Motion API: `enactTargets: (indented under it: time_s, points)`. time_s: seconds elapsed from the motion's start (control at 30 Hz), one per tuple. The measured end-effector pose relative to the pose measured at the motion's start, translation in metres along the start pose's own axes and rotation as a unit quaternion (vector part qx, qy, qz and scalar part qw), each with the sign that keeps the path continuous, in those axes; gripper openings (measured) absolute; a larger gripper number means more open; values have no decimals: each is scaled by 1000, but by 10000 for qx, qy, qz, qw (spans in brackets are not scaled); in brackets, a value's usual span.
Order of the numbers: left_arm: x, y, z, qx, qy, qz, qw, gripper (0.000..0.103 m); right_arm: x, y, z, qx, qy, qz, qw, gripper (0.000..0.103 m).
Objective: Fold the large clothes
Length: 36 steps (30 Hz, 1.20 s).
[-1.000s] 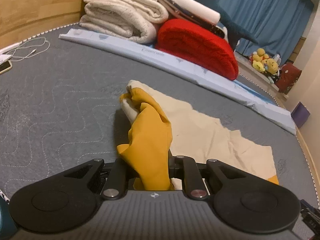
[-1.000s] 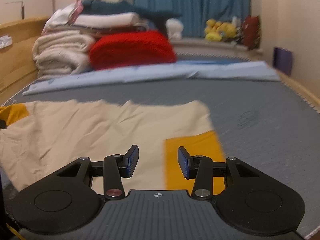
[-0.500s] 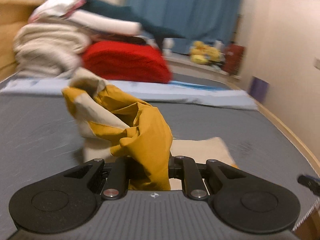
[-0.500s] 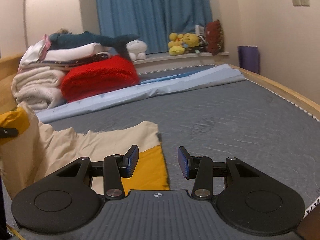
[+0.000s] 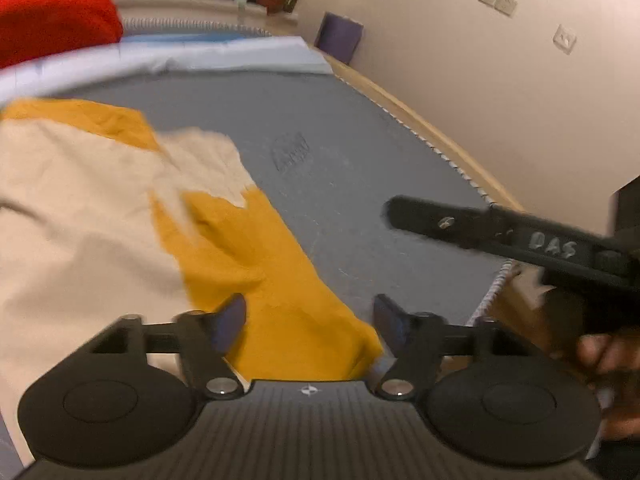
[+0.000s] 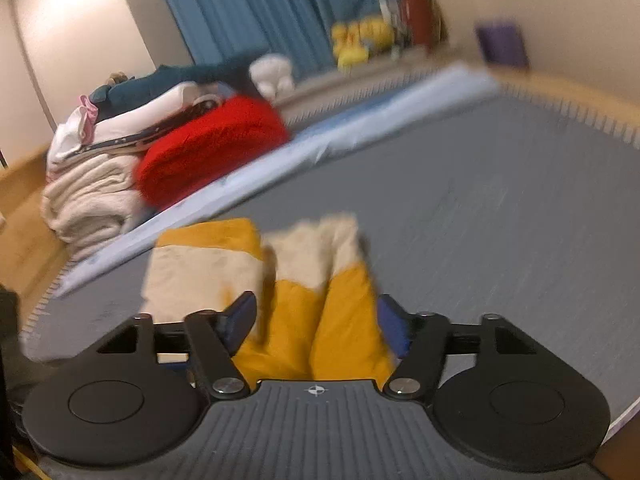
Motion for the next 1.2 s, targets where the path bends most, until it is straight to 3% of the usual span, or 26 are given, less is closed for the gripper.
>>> enactTargets:
  time_s: [0.17, 0.27, 0.43, 0.47, 0.5, 0.53, 0.6, 0.7, 0.77, 0.87, 0.93, 1.03, 1.2]
  points:
    - [-35, -39, -5, -579, 329, 13, 9978, 76, 24, -12, 14, 393, -570, -292, 9972, 71]
    - [-52, -65, -8, -806, 514, -415, 9946, 76, 43, -23, 28, 655, -1077, -483, 9908, 73]
    - [-74, -111, -4, -956, 496, -1206, 9868, 76, 68, -46, 53, 364, -1653, -249, 9853, 72]
    - [-77, -116, -1, -909, 465, -1383, 9851, 76, 71, -51, 55, 257, -1631, -175, 9861, 69]
    - [-78, -120, 2, -857, 436, -1550, 9832, 76, 73, -55, 54, 144, -1573, -106, 9874, 56]
    - [-83, -127, 4, -846, 414, -1643, 9819, 76, 73, -60, 54, 45, -1501, -67, 9886, 35]
    - [-85, -135, 5, -901, 396, -1769, 9793, 76, 71, -66, 54, -236, -1288, 15, 9914, 9]
    - [-92, -147, 4, -1005, 414, -1844, 9768, 76, 55, -76, 40, -622, -661, -199, 9957, 4]
    - [-92, -149, 3, -1062, 398, -1865, 9759, 76, 29, -80, 23, -827, -4, -418, 9957, 2]
    - [-93, -139, 8, -1028, 346, -1834, 9770, 76, -12, -66, 0, -1002, 993, -48, 9900, 0]
    - [-91, -132, 8, -945, 293, -1794, 9788, 76, -13, -38, -3, -826, 843, 381, 9923, 0]
    - [-75, -121, 9, -736, 96, -1757, 9816, 76, 12, 7, 15, -464, -194, 976, 9940, 0]
    - [-52, -113, 13, -450, -177, -1833, 9819, 76, 24, 11, 25, -1047, -545, 1165, 9862, 0]
Point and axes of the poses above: each gripper's, at about its wrist camera, not at the fingertips, and x roughly the way its jaws point, y to its right, z to its underside, the point moved 6 cm from there along x, roughly the way its jaws point, and after that the axes turned 1 degree about -x, right-handed, at the moved point
